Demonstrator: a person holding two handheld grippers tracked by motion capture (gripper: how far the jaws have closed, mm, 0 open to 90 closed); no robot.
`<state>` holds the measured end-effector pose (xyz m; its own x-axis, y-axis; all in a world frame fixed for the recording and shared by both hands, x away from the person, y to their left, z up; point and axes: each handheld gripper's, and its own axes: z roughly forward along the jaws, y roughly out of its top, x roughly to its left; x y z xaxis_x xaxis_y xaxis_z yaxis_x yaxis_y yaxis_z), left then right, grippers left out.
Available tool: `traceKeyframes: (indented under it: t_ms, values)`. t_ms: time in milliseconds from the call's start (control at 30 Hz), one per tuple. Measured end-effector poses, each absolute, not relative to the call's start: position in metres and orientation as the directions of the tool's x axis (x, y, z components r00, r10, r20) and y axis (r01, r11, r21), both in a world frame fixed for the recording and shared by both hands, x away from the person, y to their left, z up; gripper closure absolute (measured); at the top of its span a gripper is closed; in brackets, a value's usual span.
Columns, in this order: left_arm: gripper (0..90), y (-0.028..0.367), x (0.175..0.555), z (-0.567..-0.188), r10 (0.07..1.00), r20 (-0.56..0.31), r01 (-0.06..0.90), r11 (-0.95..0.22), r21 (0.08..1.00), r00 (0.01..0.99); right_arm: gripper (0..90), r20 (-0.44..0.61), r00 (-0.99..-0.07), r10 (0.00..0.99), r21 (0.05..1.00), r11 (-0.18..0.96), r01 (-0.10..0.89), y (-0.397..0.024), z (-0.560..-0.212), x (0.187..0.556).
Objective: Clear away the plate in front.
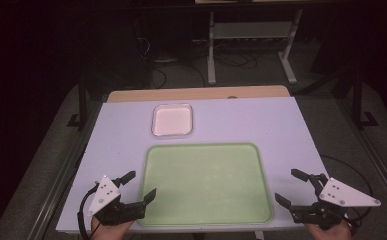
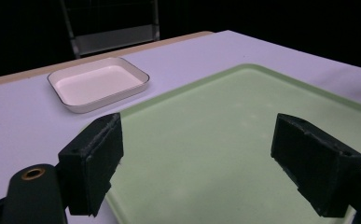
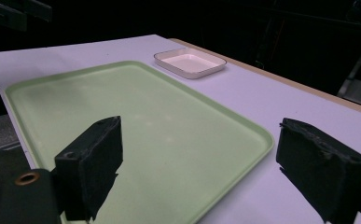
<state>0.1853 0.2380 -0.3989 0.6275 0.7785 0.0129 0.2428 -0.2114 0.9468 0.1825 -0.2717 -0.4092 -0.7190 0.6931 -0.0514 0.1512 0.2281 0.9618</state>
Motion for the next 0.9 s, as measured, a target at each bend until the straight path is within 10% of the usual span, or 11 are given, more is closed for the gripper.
traceKeyframes:
  t_ms: [900]
  values:
    - [16.2,0.2411,0.1882,-0.4042,0.781,0.027,0.202,-0.194,0.960,0.624,13.6,-0.037,-0.713,0.700,0.974,0.184,0.130,-0.2720,-0.4053,0.1786]
